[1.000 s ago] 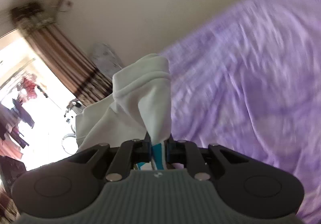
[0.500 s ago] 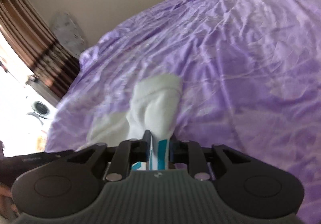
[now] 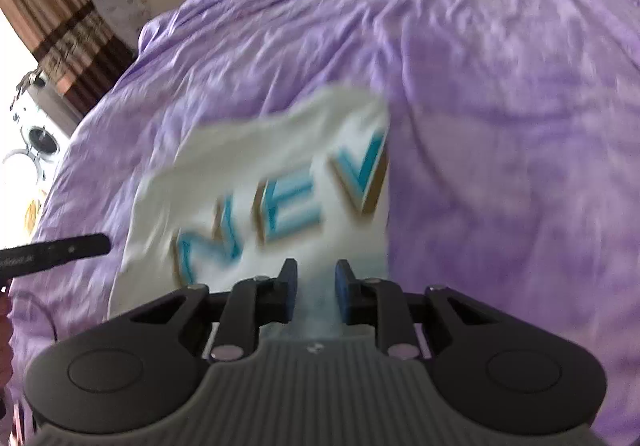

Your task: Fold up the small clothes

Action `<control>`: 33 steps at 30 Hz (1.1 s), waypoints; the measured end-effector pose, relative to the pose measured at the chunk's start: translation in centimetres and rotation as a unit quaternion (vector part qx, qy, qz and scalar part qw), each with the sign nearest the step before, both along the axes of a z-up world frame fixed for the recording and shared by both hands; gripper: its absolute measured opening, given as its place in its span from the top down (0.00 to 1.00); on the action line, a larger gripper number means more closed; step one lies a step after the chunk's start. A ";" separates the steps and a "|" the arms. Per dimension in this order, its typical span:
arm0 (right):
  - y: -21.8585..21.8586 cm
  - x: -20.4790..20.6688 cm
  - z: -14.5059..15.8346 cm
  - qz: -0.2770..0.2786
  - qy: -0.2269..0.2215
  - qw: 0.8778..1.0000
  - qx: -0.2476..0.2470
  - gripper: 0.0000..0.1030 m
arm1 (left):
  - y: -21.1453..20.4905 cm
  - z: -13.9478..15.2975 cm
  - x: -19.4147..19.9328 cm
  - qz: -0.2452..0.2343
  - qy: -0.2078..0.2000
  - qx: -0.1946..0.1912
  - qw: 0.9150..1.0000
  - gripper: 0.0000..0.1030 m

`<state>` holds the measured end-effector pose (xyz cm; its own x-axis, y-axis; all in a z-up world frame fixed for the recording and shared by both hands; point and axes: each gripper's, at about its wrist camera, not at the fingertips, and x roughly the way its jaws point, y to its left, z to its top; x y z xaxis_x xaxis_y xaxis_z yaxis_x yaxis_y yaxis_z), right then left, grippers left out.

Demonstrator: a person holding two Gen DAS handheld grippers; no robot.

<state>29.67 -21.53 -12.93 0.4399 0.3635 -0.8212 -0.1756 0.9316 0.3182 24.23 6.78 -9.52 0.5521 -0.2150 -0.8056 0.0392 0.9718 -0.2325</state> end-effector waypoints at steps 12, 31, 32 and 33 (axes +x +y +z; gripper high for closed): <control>2.2 -6.1 -5.0 0.040 0.007 0.995 -0.094 0.95 | -1.4 -4.7 -4.6 0.030 0.026 0.111 0.993 0.71; 2.1 -18.2 12.1 0.016 -0.228 0.971 -0.072 0.53 | -6.0 9.7 -17.4 0.061 -0.196 0.152 0.967 0.42; 2.3 -19.2 12.6 0.017 -0.237 0.968 -0.074 0.50 | -6.1 10.0 -18.0 0.065 -0.202 0.151 0.966 0.40; 2.5 -20.1 13.0 0.016 -0.245 0.966 -0.076 0.47 | -6.0 10.3 -18.5 0.070 -0.207 0.151 0.964 0.36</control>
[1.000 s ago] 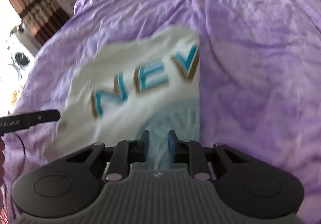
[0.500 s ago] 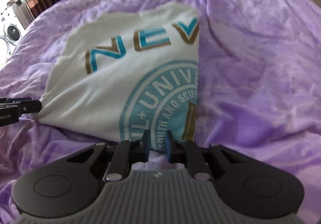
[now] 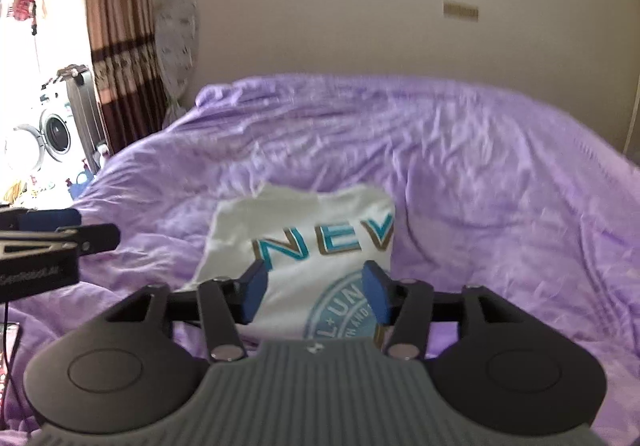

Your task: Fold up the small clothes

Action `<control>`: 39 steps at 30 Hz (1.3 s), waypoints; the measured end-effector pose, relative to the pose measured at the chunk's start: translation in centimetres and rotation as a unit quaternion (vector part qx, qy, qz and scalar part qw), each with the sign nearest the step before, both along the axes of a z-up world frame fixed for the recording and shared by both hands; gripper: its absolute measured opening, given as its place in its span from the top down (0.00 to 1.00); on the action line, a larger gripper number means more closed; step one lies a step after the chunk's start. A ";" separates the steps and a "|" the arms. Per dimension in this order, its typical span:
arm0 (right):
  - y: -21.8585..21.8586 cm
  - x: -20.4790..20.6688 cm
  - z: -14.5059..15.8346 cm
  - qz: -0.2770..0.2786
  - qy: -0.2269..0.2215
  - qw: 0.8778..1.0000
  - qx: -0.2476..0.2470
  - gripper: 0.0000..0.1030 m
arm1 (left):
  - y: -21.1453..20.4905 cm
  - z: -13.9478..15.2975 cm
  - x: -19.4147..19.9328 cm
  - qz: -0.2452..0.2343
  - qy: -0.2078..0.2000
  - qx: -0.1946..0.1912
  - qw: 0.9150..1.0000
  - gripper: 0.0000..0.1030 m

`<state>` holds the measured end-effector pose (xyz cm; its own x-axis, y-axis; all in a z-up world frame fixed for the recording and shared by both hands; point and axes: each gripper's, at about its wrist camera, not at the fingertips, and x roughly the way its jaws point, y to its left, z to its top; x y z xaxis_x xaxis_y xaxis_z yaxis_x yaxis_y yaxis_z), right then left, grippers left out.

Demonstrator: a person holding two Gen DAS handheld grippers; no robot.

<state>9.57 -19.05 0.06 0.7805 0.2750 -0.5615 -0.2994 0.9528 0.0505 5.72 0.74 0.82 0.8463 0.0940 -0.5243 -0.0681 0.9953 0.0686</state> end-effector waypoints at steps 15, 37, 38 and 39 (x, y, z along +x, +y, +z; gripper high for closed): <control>0.5 -5.8 -4.0 -0.037 0.038 0.999 -0.002 0.31 | 1.0 -4.8 -2.4 0.019 0.084 -0.042 0.995 0.25; 0.6 -5.2 -7.4 -0.035 0.070 0.997 -0.007 0.30 | -0.6 -7.7 -2.1 0.003 0.134 -0.020 0.991 0.25; 0.6 -5.2 -7.3 -0.035 0.069 0.997 -0.007 0.30 | -0.6 -7.7 -2.2 0.003 0.133 -0.020 0.991 0.25; 0.6 -5.2 -7.3 -0.035 0.069 0.997 -0.008 0.30 | -0.6 -7.6 -2.2 0.003 0.133 -0.020 0.991 0.25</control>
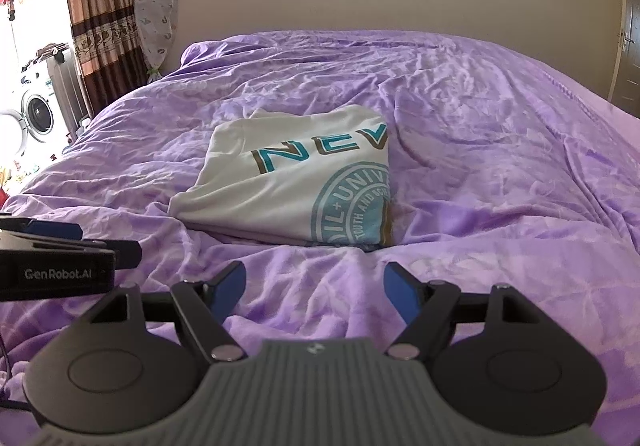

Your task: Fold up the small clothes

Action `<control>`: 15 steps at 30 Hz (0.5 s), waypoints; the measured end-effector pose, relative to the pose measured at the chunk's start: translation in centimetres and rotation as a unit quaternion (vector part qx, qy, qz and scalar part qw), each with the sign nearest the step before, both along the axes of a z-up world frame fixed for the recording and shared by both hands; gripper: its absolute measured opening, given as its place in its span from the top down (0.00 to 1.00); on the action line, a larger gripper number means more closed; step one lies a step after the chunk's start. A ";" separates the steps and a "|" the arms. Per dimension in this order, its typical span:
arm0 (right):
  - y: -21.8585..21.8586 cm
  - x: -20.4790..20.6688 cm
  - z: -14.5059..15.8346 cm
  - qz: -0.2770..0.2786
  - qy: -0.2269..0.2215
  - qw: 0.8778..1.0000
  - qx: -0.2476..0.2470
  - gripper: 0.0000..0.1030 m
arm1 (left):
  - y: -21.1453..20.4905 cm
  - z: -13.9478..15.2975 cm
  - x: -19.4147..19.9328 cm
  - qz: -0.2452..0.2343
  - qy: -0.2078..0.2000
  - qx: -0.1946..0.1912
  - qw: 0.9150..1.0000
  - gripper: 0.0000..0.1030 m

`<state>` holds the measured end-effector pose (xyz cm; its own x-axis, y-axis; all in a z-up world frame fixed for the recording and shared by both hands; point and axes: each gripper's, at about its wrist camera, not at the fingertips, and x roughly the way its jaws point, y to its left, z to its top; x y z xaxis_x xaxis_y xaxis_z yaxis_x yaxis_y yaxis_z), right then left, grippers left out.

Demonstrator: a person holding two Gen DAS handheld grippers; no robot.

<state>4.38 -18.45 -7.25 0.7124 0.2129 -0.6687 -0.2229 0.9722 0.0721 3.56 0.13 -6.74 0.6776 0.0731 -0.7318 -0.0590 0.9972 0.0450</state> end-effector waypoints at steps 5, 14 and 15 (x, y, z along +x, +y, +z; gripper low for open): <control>0.1 -0.1 0.1 0.003 -0.003 1.000 -0.002 0.30 | 0.1 0.3 -0.1 0.001 -0.002 0.000 1.000 0.25; 0.2 -0.2 0.1 0.002 -0.003 1.000 -0.002 0.30 | 0.0 0.3 -0.1 0.001 -0.003 0.000 1.000 0.25; 0.2 -0.2 0.1 0.002 -0.004 1.000 -0.002 0.30 | 0.0 0.2 -0.1 0.001 -0.003 0.000 1.000 0.25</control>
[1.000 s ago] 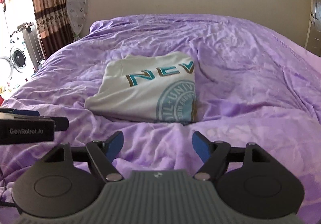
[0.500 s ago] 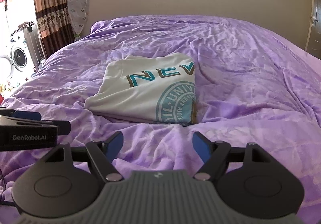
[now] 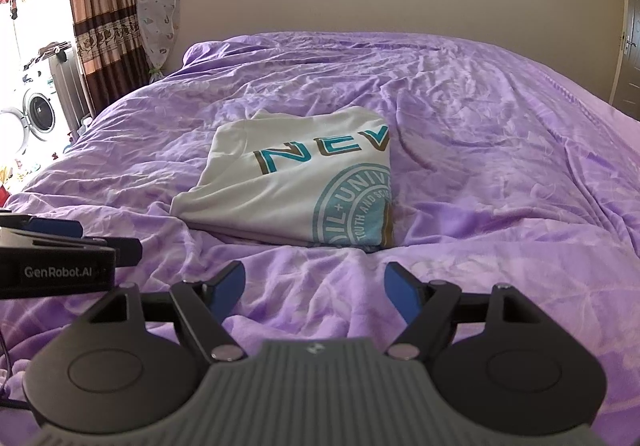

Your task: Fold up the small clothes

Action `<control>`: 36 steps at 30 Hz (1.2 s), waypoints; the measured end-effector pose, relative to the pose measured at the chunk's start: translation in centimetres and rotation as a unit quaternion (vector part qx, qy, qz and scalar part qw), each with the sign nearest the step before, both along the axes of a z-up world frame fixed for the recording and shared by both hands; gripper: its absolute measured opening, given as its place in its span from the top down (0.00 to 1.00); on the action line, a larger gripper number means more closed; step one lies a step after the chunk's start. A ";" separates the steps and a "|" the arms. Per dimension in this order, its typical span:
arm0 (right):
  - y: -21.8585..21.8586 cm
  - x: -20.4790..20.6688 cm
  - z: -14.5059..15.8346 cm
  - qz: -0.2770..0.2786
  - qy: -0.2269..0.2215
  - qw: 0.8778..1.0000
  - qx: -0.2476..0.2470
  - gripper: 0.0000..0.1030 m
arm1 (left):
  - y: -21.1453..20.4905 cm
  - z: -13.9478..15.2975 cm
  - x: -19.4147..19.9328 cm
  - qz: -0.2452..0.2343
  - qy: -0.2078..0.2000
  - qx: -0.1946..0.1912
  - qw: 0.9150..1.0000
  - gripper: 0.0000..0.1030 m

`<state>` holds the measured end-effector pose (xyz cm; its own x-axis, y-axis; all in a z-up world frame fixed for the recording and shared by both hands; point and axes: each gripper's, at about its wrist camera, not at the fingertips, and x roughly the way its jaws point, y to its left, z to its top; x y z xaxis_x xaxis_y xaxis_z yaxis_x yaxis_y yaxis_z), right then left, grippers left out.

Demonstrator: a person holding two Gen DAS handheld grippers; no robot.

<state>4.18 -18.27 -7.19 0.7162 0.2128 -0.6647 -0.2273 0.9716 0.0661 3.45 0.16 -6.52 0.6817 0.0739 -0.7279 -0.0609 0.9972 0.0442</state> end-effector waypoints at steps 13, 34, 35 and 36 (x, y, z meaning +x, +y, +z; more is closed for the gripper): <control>0.0 0.0 0.0 0.000 0.000 1.000 0.000 0.29 | -0.1 0.1 -0.1 0.000 -0.001 0.000 1.000 0.25; 0.0 -0.1 0.0 0.000 -0.001 1.000 -0.001 0.28 | 0.0 0.3 -0.2 0.001 -0.003 0.000 1.000 0.24; 0.0 -0.1 0.0 0.000 -0.001 1.000 -0.001 0.28 | 0.0 0.3 -0.2 0.001 -0.003 0.000 1.000 0.24; 0.0 0.0 0.0 0.000 -0.001 1.000 -0.001 0.28 | 0.0 0.3 -0.2 0.001 -0.003 0.000 1.000 0.24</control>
<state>4.13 -18.24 -7.15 0.7171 0.2120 -0.6640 -0.2274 0.9717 0.0646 3.27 0.16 -6.18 0.6860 0.0753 -0.7237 -0.0628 0.9970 0.0443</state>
